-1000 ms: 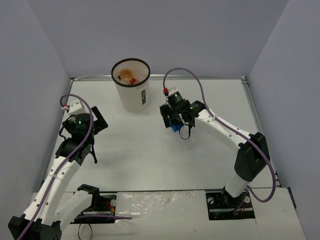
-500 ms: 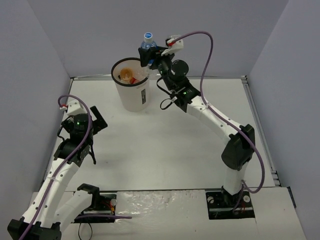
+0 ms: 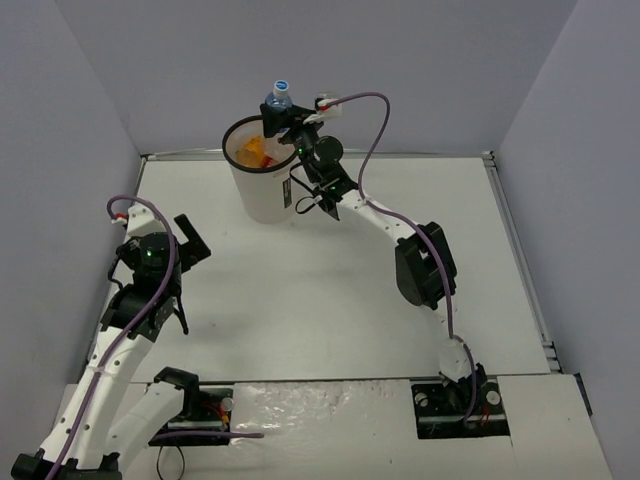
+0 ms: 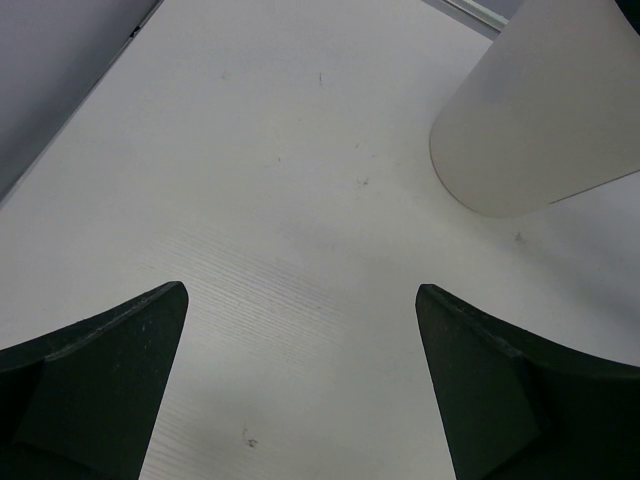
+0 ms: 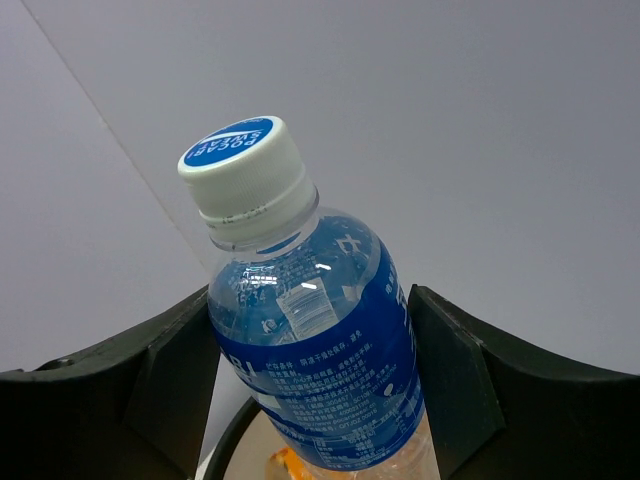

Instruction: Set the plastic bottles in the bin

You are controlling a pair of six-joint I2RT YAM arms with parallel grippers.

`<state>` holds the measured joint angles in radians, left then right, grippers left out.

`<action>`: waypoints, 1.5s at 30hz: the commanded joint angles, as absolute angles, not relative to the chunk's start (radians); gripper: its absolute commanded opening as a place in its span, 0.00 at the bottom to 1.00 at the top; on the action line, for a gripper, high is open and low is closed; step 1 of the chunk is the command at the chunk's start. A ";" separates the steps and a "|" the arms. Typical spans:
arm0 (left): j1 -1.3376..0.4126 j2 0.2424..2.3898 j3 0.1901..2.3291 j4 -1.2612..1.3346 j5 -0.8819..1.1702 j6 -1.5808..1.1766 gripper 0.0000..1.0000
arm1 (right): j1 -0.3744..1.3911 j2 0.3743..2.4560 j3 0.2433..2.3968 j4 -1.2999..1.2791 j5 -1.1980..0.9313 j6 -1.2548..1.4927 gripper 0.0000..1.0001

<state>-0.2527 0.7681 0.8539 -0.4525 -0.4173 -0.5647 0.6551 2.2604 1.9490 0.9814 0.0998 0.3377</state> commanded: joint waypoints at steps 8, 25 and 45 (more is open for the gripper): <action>-0.245 0.821 0.934 -0.429 -0.433 -0.555 0.97 | 0.607 2.208 1.985 0.992 0.021 0.648 0.38; -0.245 0.888 0.959 -0.413 -0.426 -0.557 0.97 | 0.584 2.380 2.169 0.811 -0.006 0.753 0.72; -0.245 0.918 0.962 -0.398 -0.412 -0.563 0.97 | 0.587 2.359 2.178 0.796 0.035 0.886 0.79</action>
<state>-0.2520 0.9310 0.9039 -0.4446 -0.4087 -0.5607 0.5790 2.4514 2.1706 0.7374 0.0704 0.8689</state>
